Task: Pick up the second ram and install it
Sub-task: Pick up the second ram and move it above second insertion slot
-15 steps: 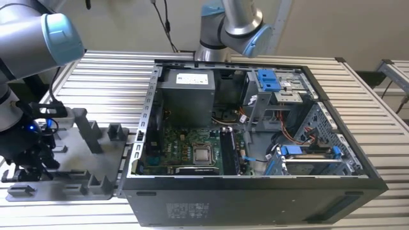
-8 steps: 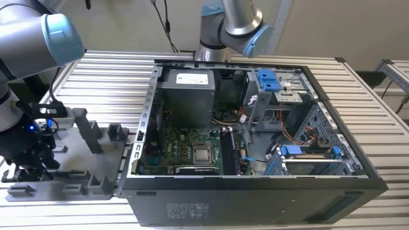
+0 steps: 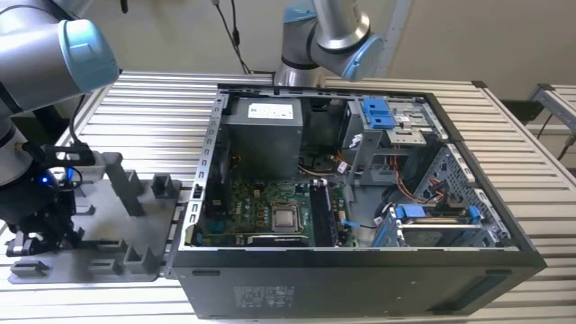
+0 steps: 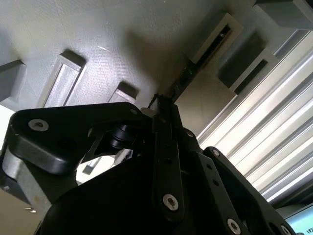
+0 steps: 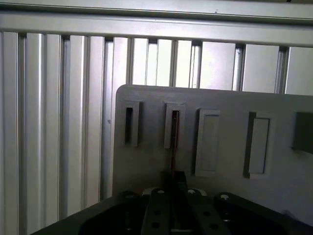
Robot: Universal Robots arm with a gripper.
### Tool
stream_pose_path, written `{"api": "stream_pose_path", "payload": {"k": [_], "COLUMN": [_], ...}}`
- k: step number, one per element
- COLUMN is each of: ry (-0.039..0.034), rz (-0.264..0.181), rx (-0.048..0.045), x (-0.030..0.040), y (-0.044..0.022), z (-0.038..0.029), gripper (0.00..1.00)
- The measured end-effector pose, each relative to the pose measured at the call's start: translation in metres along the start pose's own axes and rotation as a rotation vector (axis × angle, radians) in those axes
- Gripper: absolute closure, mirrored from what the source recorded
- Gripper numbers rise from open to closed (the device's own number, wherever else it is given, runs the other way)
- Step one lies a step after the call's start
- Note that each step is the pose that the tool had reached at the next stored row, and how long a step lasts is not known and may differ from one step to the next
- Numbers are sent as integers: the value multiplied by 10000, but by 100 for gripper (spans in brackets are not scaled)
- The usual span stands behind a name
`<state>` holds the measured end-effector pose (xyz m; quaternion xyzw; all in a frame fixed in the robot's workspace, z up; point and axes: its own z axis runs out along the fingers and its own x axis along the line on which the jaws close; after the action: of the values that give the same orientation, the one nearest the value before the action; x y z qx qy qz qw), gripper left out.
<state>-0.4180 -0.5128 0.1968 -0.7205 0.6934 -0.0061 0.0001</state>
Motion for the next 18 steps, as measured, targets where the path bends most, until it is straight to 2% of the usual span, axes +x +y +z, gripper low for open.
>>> {"api": "stream_pose_path", "payload": {"k": [4,18], "ry": [0,0], "rz": [0,0], "rx": [0,0], "x": [0,0], "y": [0,0], "z": [1,3], "gripper": [86,86]}}
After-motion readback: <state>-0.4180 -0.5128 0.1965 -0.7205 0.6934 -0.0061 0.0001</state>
